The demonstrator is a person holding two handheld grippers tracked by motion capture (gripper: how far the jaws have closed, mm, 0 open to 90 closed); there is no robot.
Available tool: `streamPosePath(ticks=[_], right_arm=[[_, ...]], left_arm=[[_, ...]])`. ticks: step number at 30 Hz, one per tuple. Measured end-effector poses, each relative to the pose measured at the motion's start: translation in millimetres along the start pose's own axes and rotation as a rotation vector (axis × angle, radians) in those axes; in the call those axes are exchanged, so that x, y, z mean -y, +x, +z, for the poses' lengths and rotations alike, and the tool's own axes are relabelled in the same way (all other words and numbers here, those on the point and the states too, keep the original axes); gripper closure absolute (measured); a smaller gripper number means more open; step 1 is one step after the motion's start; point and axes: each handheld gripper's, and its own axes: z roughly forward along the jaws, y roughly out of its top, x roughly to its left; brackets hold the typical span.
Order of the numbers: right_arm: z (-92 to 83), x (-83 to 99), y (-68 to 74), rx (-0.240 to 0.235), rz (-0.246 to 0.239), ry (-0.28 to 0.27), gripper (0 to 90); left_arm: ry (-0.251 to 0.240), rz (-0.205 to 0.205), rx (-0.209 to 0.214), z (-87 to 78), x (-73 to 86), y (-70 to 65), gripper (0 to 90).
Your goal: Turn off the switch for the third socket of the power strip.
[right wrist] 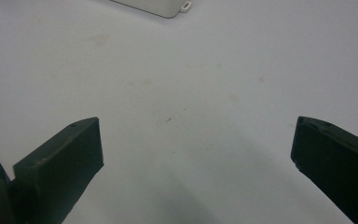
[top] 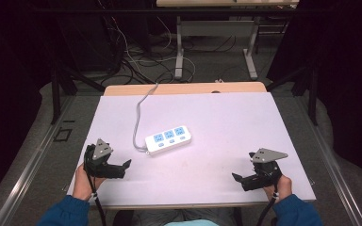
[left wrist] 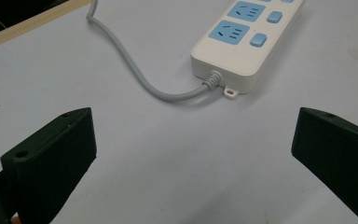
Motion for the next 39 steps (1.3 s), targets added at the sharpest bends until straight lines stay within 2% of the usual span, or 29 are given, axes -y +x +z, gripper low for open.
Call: streamPosePath(ticks=[23,39], right_arm=[[0.4,0.2,-0.2,0.002,0.0,0.001,1.8],[1.0,0.2,-0.2,0.003,0.006,0.002,2.0]], left_arm=[[-0.008,0.028,0.01,17.6,-16.4,-3.1,0.0],[-0.02,0.031,0.024,30.4,-29.9,-5.0,0.0]])
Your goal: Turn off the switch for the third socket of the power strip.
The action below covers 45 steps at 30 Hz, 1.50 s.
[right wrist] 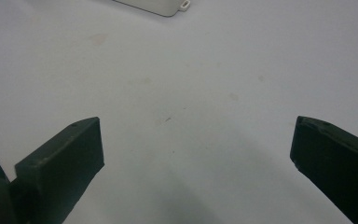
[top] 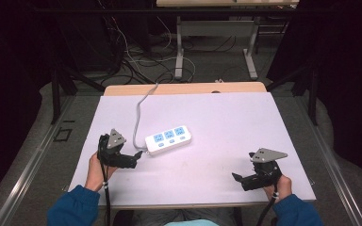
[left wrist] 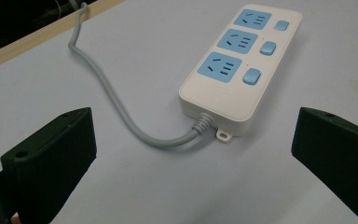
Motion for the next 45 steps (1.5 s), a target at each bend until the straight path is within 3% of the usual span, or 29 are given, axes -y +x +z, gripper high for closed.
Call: streamPosePath(ticks=[12,15,21,32,45], right_arm=[[-0.1,-0.1,-1.2,-0.009,-0.007,-0.001,2.0],[-0.1,0.1,-1.2,-0.008,-0.005,-0.001,2.0],[0.0,0.1,-1.2,-0.008,-0.002,0.001,2.0],[-0.9,0.0,-1.9,-0.014,-0.006,-0.002,2.1],[0.0,0.6,-1.7,-0.011,0.0,-0.006,2.1]], left_arm=[[-0.001,0.017,0.004,9.5,-10.8,-0.8,0.0],[-0.01,0.0,0.015,12.7,-13.5,-1.7,0.0],[-0.007,0.015,0.018,19.5,-19.6,-1.6,0.0],[-0.009,-0.006,0.042,29.5,-28.2,-3.4,0.0],[-0.008,0.003,0.061,37.7,-40.2,-7.1,0.0]])
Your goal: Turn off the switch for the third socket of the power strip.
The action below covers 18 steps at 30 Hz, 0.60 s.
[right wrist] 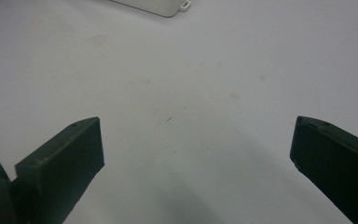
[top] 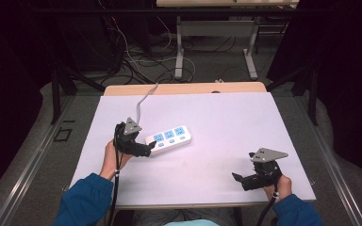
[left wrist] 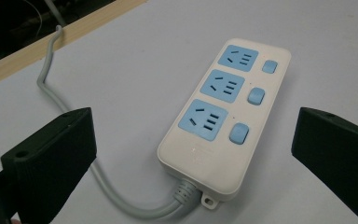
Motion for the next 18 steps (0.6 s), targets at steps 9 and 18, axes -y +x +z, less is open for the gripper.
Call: streamPosePath(ticks=[9,18], right_arm=[[0.5,0.0,0.6,0.005,0.004,0.001,2.1],[0.5,0.0,0.4,-0.005,0.004,0.013,2.1]], left_arm=[[-0.006,-0.005,0.012,12.6,-8.6,-5.0,0.0],[-0.004,-0.013,0.026,21.2,-16.5,-6.7,0.0]])
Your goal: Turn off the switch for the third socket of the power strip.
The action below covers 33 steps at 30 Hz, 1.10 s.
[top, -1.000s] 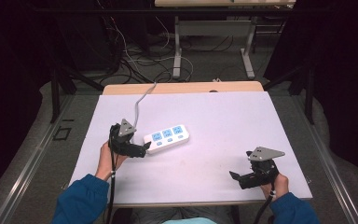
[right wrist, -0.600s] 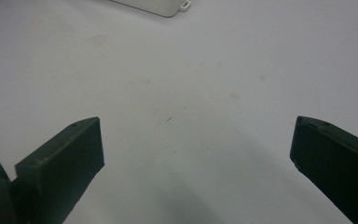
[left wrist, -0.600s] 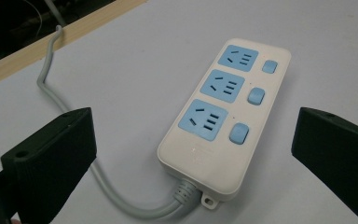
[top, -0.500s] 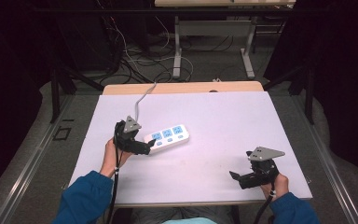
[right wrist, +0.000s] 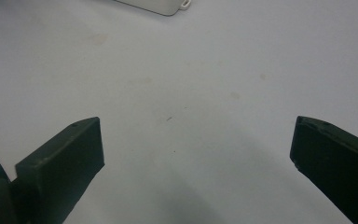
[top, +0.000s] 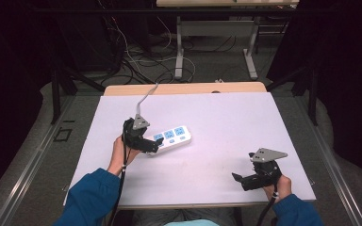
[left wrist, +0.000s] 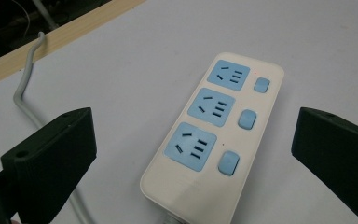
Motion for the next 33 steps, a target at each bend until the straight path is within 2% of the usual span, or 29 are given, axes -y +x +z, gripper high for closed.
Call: streamPosePath(ticks=[2,3,9,10,12,14,18,20,22,23,24,25,33], right_arm=[[0.2,0.1,0.1,0.003,0.002,-0.004,2.1],[0.2,0.3,0.3,0.005,0.007,-0.002,2.1],[0.2,0.0,0.0,0.002,0.001,-0.003,2.1],[0.1,0.1,0.2,0.007,0.007,-0.002,2.1],[0.3,0.2,-0.4,0.006,0.002,-0.003,2.1],[0.0,0.2,-0.2,0.005,0.002,-0.004,2.1],[0.3,0.0,0.0,0.002,0.001,-0.004,2.1],[0.5,0.1,0.0,0.002,0.002,-0.003,2.1],[0.4,0.3,0.1,0.003,0.008,-0.001,2.1],[0.4,0.3,0.1,0.003,0.008,-0.001,2.1],[0.0,0.1,-0.1,-0.002,0.008,0.007,2.1],[0.7,0.0,-1.1,-0.001,-0.008,0.0,2.1],[0.2,0.1,-0.7,-0.004,0.001,0.004,2.1]], left_arm=[[-0.004,-0.003,-0.001,3.1,-1.7,-1.0,0.0],[0.015,0.005,0.006,3.0,-3.0,-0.7,0.0],[-0.004,0.001,0.005,11.0,-7.6,-2.7,0.0],[0.011,0.004,0.017,11.2,-8.8,-1.9,0.0],[-0.002,-0.009,0.01,14.7,-9.9,-2.6,0.0],[0.015,0.002,0.019,16.6,-11.6,-2.0,0.0],[0.006,-0.005,0.019,24.6,-13.8,-4.5,0.0],[0.016,-0.002,0.035,27.6,-15.3,-4.5,0.0],[0.016,-0.003,0.032,31.1,-15.6,-6.1,0.0],[0.034,0.008,0.039,31.3,-16.3,-5.6,0.0],[0.016,0.006,0.034,33.9,-16.2,-6.5,0.3],[0.019,0.003,0.037,34.8,-16.5,-7.0,0.4],[0.029,0.001,0.052,43.5,-18.5,-9.8,1.1]])
